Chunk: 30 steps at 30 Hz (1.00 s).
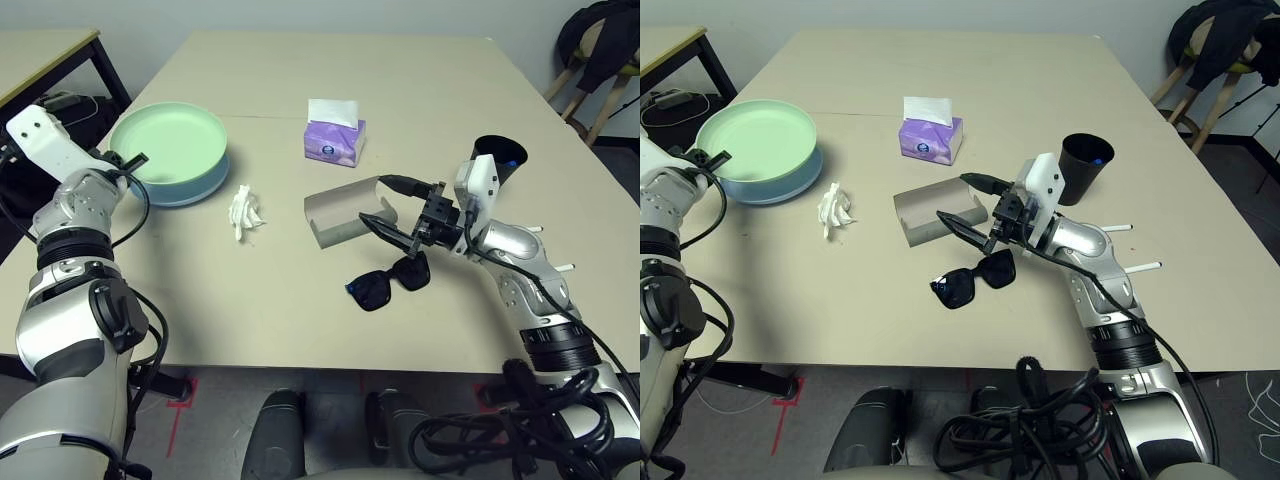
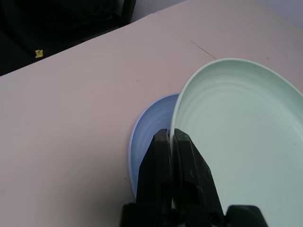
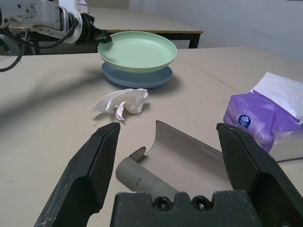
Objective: Organize and tidy the items on the table.
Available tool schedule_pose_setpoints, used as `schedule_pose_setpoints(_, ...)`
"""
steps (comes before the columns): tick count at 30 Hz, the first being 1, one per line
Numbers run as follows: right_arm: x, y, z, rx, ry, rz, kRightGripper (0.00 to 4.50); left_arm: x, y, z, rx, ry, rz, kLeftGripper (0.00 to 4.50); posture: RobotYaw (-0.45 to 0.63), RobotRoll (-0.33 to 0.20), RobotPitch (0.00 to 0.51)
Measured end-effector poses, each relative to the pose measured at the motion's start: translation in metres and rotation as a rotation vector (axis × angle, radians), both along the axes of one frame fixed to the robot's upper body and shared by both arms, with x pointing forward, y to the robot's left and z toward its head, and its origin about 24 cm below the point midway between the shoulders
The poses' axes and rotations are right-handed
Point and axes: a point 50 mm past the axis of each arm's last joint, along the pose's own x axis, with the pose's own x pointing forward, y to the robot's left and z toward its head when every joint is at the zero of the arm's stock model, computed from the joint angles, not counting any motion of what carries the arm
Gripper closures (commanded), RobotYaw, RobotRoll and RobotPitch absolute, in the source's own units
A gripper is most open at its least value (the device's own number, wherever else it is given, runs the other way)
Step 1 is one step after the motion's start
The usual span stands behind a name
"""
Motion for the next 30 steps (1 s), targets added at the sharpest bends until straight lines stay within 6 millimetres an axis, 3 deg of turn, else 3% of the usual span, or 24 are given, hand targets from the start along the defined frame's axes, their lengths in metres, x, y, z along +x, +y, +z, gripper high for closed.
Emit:
schedule_pose_setpoints(5, 0.000, 0.000, 0.000, 0.000, 0.000, 0.001, 0.00, 0.000, 0.001, -0.003, 0.011, 0.019, 0.020, 4.48, 0.13, 0.000, 0.092)
schedule_pose_setpoints(16, 0.000, 0.001, 0.000, 0.001, -0.005, 0.004, 0.00, 0.007, -0.013, 0.005, 0.057, -0.084, -0.084, 0.14, 0.13, 0.000, 0.090)
schedule_pose_setpoints(19, 0.000, 0.001, 0.000, 0.002, -0.005, 0.005, 0.00, 0.008, -0.024, 0.011, 0.163, -0.139, -0.230, 0.02, 0.13, 0.000, 0.089)
schedule_pose_setpoints(24, 0.000, 0.002, 0.000, 0.004, -0.004, 0.005, 0.00, 0.000, -0.055, 0.007, 0.278, -0.181, -0.646, 0.02, 0.14, 0.000, 0.091)
schedule_pose_setpoints(30, 0.000, 0.003, -0.001, 0.009, -0.002, 0.008, 0.00, -0.014, -0.079, -0.011, 0.304, -0.046, -0.986, 0.02, 0.14, 0.000, 0.091)
